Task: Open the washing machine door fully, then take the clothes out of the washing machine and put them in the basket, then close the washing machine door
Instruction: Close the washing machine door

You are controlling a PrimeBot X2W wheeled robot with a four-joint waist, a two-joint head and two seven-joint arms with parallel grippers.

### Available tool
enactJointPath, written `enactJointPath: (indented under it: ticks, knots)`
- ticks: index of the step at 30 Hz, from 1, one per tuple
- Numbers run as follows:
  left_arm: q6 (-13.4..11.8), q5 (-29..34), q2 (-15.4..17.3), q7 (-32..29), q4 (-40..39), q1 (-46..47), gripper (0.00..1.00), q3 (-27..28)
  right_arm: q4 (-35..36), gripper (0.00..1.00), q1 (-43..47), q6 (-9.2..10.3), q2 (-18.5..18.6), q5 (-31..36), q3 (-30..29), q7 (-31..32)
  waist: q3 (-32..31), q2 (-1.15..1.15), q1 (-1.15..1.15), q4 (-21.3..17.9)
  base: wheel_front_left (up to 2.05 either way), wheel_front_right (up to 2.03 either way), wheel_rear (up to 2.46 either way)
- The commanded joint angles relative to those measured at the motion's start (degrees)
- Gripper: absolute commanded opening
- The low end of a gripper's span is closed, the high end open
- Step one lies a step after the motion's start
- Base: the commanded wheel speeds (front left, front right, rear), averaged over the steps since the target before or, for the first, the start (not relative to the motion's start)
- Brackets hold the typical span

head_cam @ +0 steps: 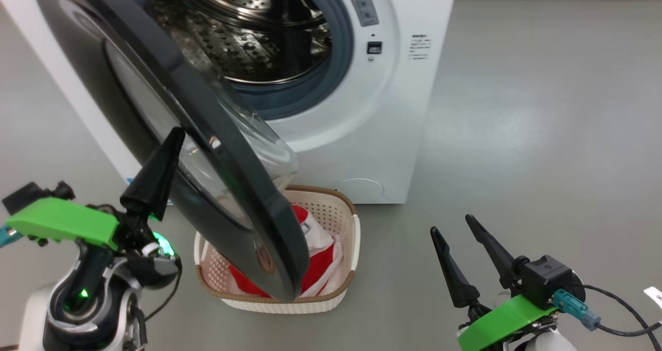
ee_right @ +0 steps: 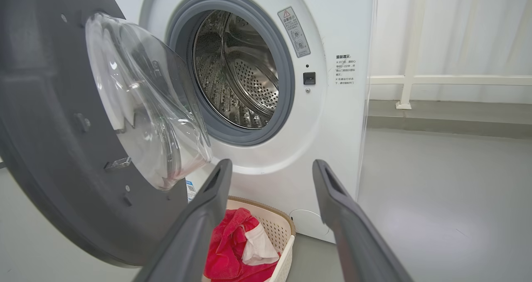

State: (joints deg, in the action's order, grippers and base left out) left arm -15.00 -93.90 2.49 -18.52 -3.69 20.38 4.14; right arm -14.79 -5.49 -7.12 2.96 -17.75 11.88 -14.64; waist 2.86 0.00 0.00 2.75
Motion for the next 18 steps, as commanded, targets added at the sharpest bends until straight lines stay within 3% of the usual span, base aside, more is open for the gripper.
enactJointPath:
  ticks: [1,18]
  knots:
    - [0.96,-0.54,0.41,0.25,-1.12,3.08,0.0,1.02,1.64,1.0,-2.61,-0.36,-0.08,-0.5,1.14,-0.36,1.05,0.0,0.0,-2.36,0.0,0.0,0.0]
    - [4.28,-1.31,0.4,4.55,4.97,10.2,0.0,-0.92,2.57,1.0,-4.16,-0.36,-0.08,-0.33,1.03,-0.36,4.73,0.0,0.0,-9.39,0.0,0.0,0.0]
